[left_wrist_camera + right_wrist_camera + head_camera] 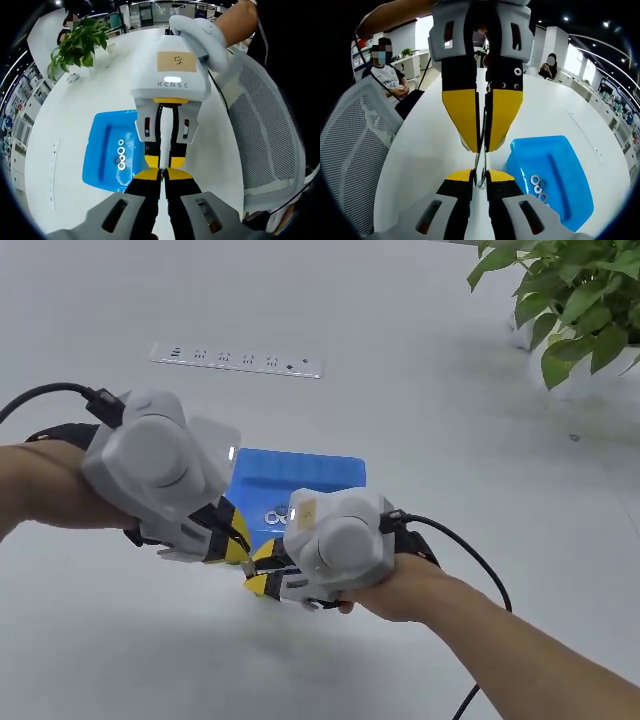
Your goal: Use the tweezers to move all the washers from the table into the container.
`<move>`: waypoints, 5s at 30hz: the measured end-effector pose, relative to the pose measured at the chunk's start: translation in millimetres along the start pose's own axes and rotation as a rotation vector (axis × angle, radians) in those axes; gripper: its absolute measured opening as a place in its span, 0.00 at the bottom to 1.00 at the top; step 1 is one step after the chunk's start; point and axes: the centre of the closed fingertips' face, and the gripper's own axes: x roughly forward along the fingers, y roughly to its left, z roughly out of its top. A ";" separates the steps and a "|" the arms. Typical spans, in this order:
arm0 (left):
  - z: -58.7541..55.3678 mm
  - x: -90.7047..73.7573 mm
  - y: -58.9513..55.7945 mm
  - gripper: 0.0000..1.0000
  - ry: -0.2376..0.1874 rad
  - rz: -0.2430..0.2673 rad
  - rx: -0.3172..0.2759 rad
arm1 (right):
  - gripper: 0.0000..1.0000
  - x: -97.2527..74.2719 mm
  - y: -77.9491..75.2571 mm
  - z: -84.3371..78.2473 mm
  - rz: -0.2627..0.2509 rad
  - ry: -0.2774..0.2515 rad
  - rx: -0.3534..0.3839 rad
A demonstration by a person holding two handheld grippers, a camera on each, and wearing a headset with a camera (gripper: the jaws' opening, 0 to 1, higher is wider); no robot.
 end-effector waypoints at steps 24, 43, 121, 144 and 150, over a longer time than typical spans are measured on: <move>2.9 2.0 -0.6 0.06 -0.011 -0.003 -0.001 | 0.11 0.7 0.1 -1.4 -0.001 0.005 0.028; 7.3 -4.2 -2.6 0.06 -0.012 -0.008 0.002 | 0.11 -5.3 0.4 3.3 -0.008 0.008 0.016; 50.5 -24.2 59.5 0.06 -0.054 0.045 0.089 | 0.11 -48.7 -70.4 17.5 -0.102 0.004 -0.026; 40.4 11.3 78.1 0.06 -0.060 0.036 0.068 | 0.11 -33.8 -86.5 -17.9 -0.073 0.030 0.027; 36.9 18.2 79.3 0.06 -0.057 0.030 0.057 | 0.11 -29.5 -86.1 -24.6 -0.058 0.037 0.039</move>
